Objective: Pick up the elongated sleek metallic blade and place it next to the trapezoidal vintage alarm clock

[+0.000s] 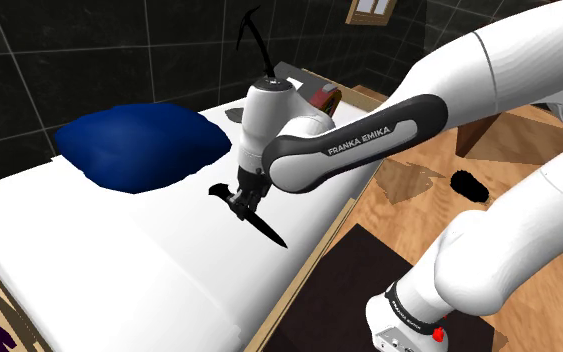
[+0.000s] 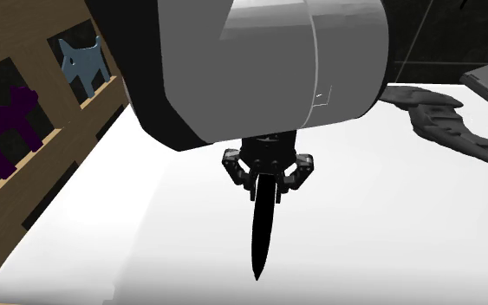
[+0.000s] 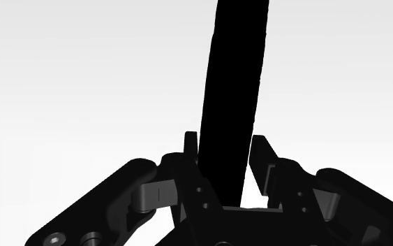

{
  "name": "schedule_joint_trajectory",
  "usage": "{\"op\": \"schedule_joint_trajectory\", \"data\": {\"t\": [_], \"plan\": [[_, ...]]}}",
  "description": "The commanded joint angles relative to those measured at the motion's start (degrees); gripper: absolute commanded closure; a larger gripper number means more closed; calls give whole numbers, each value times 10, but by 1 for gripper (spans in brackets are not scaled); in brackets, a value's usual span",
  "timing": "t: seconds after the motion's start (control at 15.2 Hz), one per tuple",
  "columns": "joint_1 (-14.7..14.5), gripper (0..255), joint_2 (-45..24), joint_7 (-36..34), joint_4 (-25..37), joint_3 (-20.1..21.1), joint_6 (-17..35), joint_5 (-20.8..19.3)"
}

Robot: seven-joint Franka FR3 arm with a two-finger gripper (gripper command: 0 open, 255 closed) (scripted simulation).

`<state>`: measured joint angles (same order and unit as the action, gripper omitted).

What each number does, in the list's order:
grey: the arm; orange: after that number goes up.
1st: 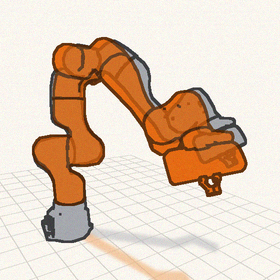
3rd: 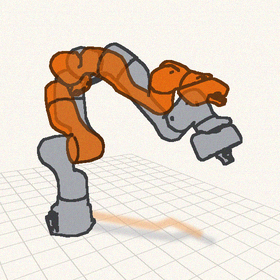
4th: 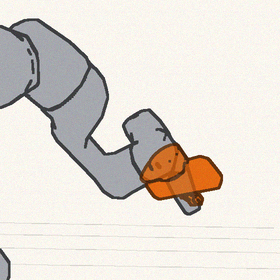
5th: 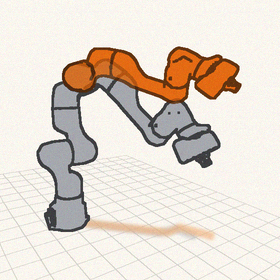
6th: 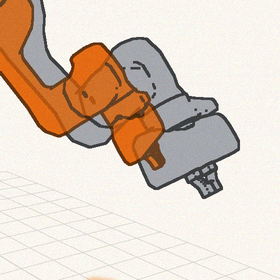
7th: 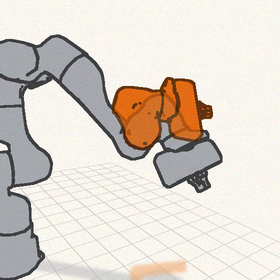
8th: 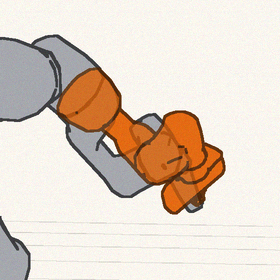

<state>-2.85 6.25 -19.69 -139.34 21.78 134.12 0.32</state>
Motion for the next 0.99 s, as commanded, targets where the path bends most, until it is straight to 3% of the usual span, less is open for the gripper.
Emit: {"op": "schedule_joint_trajectory", "data": {"t": [0.0,0.92], "plan": [[3,255,-4,0,-8,-3,0,-2],[1,255,52,22,45,-12,-105,20]]}}
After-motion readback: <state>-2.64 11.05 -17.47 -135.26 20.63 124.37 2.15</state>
